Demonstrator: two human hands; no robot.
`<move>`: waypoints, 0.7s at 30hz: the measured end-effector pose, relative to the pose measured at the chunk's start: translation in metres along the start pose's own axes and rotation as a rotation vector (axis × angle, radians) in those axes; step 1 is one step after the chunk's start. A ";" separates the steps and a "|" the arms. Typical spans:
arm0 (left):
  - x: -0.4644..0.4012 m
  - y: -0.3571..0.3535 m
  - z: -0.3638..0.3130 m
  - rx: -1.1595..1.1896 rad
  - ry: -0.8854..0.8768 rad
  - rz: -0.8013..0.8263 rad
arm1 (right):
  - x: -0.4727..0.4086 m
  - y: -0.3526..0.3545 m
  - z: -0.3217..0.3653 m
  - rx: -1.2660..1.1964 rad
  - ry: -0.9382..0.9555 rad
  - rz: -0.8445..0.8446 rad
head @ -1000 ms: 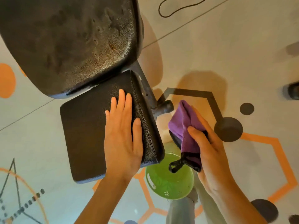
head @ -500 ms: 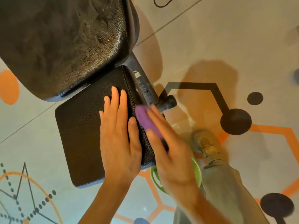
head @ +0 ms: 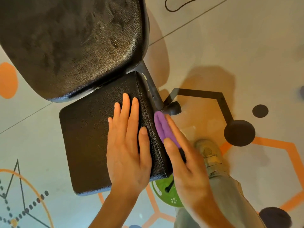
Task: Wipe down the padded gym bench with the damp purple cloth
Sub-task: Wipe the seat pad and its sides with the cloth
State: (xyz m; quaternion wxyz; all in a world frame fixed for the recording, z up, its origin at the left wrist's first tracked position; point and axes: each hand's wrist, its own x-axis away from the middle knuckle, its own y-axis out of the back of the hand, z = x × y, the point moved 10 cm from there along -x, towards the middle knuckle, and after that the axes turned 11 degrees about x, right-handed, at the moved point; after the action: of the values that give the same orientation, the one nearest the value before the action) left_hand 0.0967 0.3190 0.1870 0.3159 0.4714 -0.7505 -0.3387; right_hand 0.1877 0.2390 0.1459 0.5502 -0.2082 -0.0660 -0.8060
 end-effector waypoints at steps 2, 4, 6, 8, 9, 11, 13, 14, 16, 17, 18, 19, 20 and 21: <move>0.000 0.000 0.000 -0.006 -0.005 0.005 | 0.022 0.007 0.005 0.219 0.009 -0.062; 0.000 -0.002 0.000 -0.015 -0.006 0.013 | -0.001 0.001 0.006 0.177 0.020 -0.029; 0.000 -0.001 -0.001 -0.020 -0.003 0.012 | -0.064 -0.010 0.012 0.093 0.013 0.023; -0.001 -0.001 -0.001 -0.027 -0.002 0.006 | -0.122 -0.019 0.022 0.097 0.014 0.051; -0.001 -0.001 -0.002 -0.034 -0.002 0.007 | -0.128 -0.023 0.027 0.091 0.052 0.071; -0.001 0.000 -0.002 -0.040 -0.007 0.008 | -0.099 -0.019 0.015 0.064 -0.008 0.072; -0.002 -0.001 -0.001 -0.034 -0.007 0.008 | -0.042 -0.004 0.015 0.123 0.014 0.001; -0.002 -0.001 0.000 -0.032 -0.002 0.008 | -0.022 0.000 0.021 0.206 0.044 -0.024; -0.003 -0.001 0.000 -0.030 -0.006 0.004 | -0.035 -0.002 0.020 0.219 0.044 -0.042; -0.002 -0.001 -0.001 -0.033 -0.013 0.006 | -0.061 -0.008 0.023 0.184 0.045 -0.021; -0.003 -0.002 -0.002 -0.037 -0.018 0.005 | -0.091 -0.016 0.028 0.187 0.043 0.002; -0.003 -0.001 -0.002 -0.042 -0.021 -0.002 | -0.116 -0.023 0.033 0.189 0.039 0.012; -0.003 -0.001 -0.001 -0.046 -0.022 -0.006 | -0.128 -0.027 0.040 0.190 0.081 0.016; -0.003 -0.001 -0.001 -0.046 -0.024 -0.005 | -0.122 -0.029 0.039 0.186 0.088 0.030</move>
State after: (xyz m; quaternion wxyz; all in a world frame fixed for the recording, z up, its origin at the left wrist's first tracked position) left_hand 0.0990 0.3209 0.1863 0.3166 0.4619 -0.7451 -0.3623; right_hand 0.2095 0.3680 0.1351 0.5814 -0.1218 -0.1131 -0.7964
